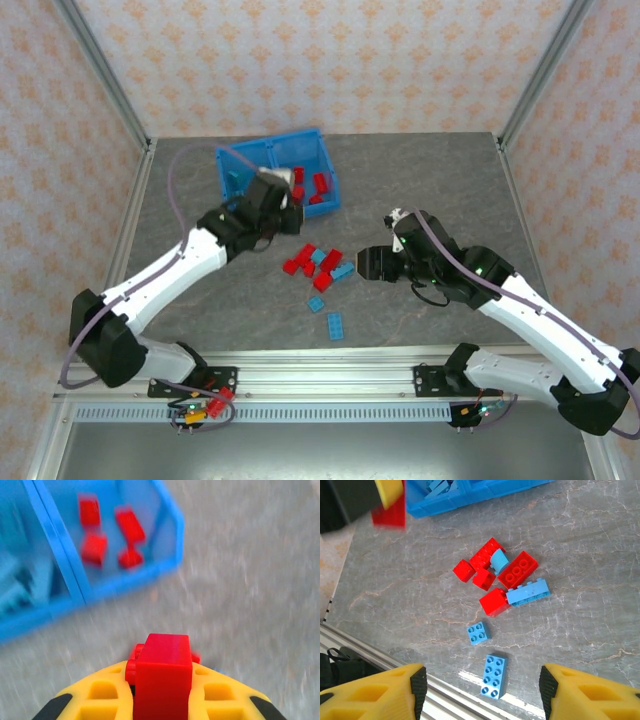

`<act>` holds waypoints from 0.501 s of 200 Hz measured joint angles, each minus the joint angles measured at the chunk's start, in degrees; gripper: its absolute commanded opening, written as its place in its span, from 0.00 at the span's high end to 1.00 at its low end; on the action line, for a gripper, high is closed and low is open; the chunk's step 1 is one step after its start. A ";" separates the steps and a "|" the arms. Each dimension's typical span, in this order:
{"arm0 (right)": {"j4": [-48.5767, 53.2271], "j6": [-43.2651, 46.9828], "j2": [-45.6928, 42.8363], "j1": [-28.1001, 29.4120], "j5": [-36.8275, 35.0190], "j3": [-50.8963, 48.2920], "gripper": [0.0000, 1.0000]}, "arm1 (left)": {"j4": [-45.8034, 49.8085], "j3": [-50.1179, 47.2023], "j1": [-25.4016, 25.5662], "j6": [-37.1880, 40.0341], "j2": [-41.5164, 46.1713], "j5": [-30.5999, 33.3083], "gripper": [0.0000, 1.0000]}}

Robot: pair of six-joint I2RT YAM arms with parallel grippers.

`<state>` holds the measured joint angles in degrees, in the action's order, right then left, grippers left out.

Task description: Sort the legos into containers by color

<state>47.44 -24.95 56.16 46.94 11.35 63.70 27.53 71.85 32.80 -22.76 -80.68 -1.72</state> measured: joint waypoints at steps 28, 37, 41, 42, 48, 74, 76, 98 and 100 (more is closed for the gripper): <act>-0.24 -0.63 -0.17 0.00 -0.48 0.00 0.37 | -2.75 14.29 -4.87 2.58 -13.51 2.45 0.94; -0.28 -0.90 -0.39 0.00 -0.68 0.00 0.37 | -2.78 19.89 -6.27 3.17 -19.71 2.75 0.94; -0.28 -1.01 -0.57 0.00 -0.83 0.00 0.37 | -2.84 22.05 -6.69 3.34 -22.10 2.89 0.94; -0.28 -1.03 -0.61 0.00 -0.85 0.00 0.37 | -2.80 22.93 -6.84 3.41 -23.12 2.93 0.94; -0.28 -1.09 -0.98 0.00 -0.94 0.00 0.37 | -2.82 26.32 -7.45 3.63 -26.75 3.28 0.94; -0.24 -1.49 -2.82 0.00 -1.86 0.00 0.37 | -1.79 38.97 -9.22 3.72 -41.62 4.00 0.91; -0.22 -1.49 -2.95 0.00 -1.95 0.00 0.37 | -1.60 39.69 -9.29 3.52 -42.62 3.96 0.90; 0.11 -1.77 -3.91 0.00 -2.58 0.00 0.37 | 0.20 44.15 -9.73 2.34 -49.59 3.63 0.77; 0.17 -1.88 -3.98 0.00 -2.58 0.00 0.37 | 0.33 44.41 -9.73 2.25 -50.03 3.61 0.75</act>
<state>47.62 -26.83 52.18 46.94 8.78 63.70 27.86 116.27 23.07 -20.51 -130.72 1.89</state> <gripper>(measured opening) 0.627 0.194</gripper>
